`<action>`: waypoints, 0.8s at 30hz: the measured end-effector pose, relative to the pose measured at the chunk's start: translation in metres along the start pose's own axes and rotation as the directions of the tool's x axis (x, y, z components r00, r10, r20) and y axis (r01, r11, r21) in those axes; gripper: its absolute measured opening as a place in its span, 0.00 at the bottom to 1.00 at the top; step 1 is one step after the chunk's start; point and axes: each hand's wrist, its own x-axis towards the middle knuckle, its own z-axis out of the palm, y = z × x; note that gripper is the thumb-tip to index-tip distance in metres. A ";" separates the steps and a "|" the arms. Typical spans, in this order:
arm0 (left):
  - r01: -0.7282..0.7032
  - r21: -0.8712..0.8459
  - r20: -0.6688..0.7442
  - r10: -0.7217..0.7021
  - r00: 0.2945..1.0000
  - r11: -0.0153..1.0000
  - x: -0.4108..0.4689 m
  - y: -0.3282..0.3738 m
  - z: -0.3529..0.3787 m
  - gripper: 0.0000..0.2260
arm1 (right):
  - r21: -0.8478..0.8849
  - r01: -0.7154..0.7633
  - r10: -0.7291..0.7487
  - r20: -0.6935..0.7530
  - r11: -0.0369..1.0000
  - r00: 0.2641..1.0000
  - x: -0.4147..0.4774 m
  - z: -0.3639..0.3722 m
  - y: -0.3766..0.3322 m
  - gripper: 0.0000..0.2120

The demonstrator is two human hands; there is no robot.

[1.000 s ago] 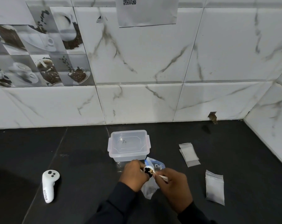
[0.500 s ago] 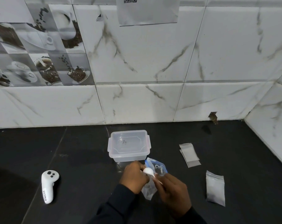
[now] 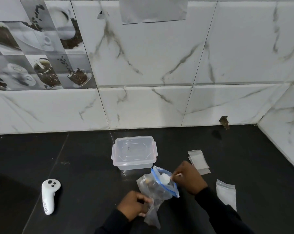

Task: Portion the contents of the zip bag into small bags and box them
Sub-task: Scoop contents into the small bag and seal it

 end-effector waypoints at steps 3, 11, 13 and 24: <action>0.005 -0.080 -0.003 -0.005 1.000 0.997 0.013 0.000 0.011 0.14 | -0.141 0.021 -0.012 0.067 0.990 0.998 0.019 0.019 -0.008 0.06; -0.010 -0.197 -0.180 -0.026 0.983 0.980 0.030 -0.002 0.022 0.08 | -0.212 -0.033 0.061 0.128 0.977 0.990 0.050 0.045 -0.011 0.09; -0.043 -0.135 -0.277 0.004 0.961 0.990 0.031 -0.008 0.015 0.08 | -0.205 -0.029 0.063 0.165 0.978 0.984 0.054 0.043 -0.011 0.09; -0.171 0.452 -0.076 0.229 0.971 0.875 0.060 0.015 -0.024 0.15 | -0.317 0.138 -0.041 0.295 0.938 0.954 0.057 0.038 -0.022 0.10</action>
